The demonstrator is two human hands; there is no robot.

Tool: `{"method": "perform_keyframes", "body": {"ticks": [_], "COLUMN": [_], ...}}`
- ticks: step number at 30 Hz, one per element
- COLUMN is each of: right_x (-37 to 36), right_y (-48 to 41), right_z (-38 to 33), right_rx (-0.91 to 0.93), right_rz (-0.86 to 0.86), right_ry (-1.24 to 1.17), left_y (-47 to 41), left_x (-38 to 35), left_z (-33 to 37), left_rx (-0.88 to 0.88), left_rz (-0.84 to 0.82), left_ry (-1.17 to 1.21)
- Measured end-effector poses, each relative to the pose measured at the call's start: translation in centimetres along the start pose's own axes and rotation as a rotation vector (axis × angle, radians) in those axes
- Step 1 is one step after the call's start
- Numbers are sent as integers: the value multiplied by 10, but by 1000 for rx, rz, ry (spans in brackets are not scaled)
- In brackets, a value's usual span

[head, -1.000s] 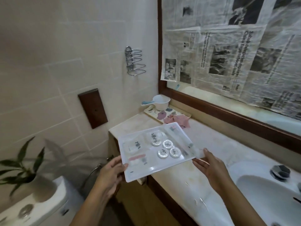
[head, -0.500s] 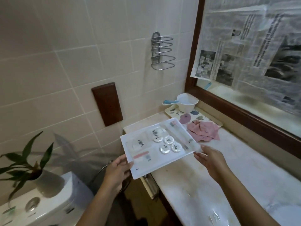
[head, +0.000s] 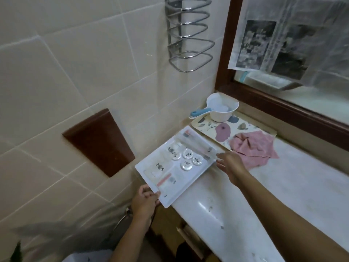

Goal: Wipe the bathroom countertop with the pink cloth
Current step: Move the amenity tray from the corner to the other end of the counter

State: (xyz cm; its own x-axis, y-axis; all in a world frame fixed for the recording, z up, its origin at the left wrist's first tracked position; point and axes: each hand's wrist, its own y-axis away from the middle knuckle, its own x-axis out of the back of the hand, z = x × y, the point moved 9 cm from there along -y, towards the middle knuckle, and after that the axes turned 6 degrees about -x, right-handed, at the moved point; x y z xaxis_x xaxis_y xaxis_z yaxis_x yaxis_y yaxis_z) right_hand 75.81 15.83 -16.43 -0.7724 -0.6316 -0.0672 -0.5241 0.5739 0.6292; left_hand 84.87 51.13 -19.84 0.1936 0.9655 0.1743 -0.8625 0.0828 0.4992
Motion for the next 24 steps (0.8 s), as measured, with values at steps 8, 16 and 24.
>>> {"method": "perform_keyframes", "body": {"ticks": [8,16,24], "right_x": [-14,-16,-16], "right_y": [-44,-65,-60], "right_z": [11,-11,1], "right_rx": [-42,35,160], "right_rz": [72,133,162], "right_ry": [75,299,376], "left_y": [-43,-55,-56], "left_x": [-9,-24,-18], "left_z": [-4,15,30], "left_rx": [-13,-93,-162], "left_rz": [-25,-35,-11], "left_ry": [-169,-258,-297]}}
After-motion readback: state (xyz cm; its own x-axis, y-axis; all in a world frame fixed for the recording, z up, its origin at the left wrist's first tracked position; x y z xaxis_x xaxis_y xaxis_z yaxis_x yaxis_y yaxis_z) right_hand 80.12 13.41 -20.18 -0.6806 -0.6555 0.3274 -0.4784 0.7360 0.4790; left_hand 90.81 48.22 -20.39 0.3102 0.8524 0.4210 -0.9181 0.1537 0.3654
